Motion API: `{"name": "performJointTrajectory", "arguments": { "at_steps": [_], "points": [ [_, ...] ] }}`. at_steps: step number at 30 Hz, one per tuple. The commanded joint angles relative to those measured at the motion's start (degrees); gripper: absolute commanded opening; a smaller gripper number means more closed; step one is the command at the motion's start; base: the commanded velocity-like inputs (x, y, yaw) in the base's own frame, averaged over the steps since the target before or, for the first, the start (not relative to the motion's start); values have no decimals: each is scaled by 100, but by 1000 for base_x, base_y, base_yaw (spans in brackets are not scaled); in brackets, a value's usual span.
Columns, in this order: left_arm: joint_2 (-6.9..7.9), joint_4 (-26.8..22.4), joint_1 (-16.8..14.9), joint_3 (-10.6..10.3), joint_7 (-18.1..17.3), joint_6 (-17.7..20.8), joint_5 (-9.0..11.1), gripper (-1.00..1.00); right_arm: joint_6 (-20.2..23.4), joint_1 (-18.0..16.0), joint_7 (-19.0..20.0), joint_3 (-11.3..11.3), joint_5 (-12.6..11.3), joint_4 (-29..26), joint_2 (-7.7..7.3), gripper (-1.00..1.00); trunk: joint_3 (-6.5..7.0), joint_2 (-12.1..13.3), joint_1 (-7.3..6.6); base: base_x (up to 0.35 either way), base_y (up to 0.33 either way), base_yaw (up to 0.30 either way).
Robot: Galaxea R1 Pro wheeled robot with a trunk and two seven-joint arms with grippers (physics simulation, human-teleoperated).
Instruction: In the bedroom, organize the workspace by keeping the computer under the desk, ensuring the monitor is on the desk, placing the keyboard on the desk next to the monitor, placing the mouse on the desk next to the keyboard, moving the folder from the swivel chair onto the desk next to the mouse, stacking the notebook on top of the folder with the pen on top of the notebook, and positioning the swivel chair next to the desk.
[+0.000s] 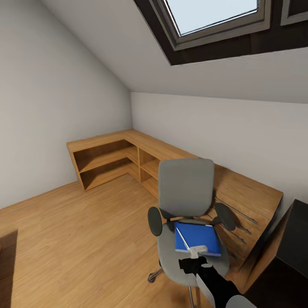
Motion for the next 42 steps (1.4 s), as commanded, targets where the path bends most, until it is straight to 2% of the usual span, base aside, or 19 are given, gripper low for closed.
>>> {"name": "performJointTrajectory", "arguments": {
  "at_steps": [1,15,21,24,29,31,32,33,35,36,37,39,42],
  "points": [
    [9,-19,0,-50,49,-25,53,100,16,-5,-27,46,-41,10,-7,100,-6,-4,4,310,0,0],
    [-1,-34,0,-58,49,-25,44,100,-131,-7,-20,44,17,31,-19,100,-6,-4,4,280,0,0],
    [5,-59,1,-52,28,-11,-98,100,-131,-7,-20,44,17,29,-16,100,-6,-4,4,176,0,0],
    [5,-305,3,-52,39,24,-107,100,-130,-7,-20,44,17,24,-12,100,-6,-4,4,33,0,0],
    [39,-1019,4,-39,68,231,-87,100,-130,-7,-13,44,17,17,-12,100,-6,-4,4,9,0,0],
    [67,-1382,7,-35,72,627,-77,100,-130,-7,-12,44,17,15,-14,100,-6,-4,4,2,0,0],
    [80,-1706,10,-32,73,1085,-70,100,-130,-7,-12,44,17,11,-16,100,-6,-4,4,1,0,0],
    [85,-1892,10,-29,74,1364,-68,100,-130,-7,-12,44,17,7,-16,100,-6,-4,4,1,0,0],
    [98,-2691,12,3,76,2663,-64,100,-130,-7,-12,44,17,-29,-18,100,-6,-4,4,0,0,0],
    [103,-2887,12,15,78,2986,-63,100,-130,-7,-12,44,17,-36,-18,100,-6,-4,4,0,0,0],
    [109,-4048,12,227,83,4414,-57,100,-130,-7,-17,44,17,-66,-27,100,-23,-44,26,0,0,0],
    [99,-4546,13,295,84,4777,-51,100,-130,-7,-19,44,18,-73,-28,100,-59,-124,70,0,0,0],
    [50,-5031,12,320,94,5294,-26,100,-130,-7,-20,44,17,-94,-28,100,-113,-245,136,0,0,0]
  ]
}}
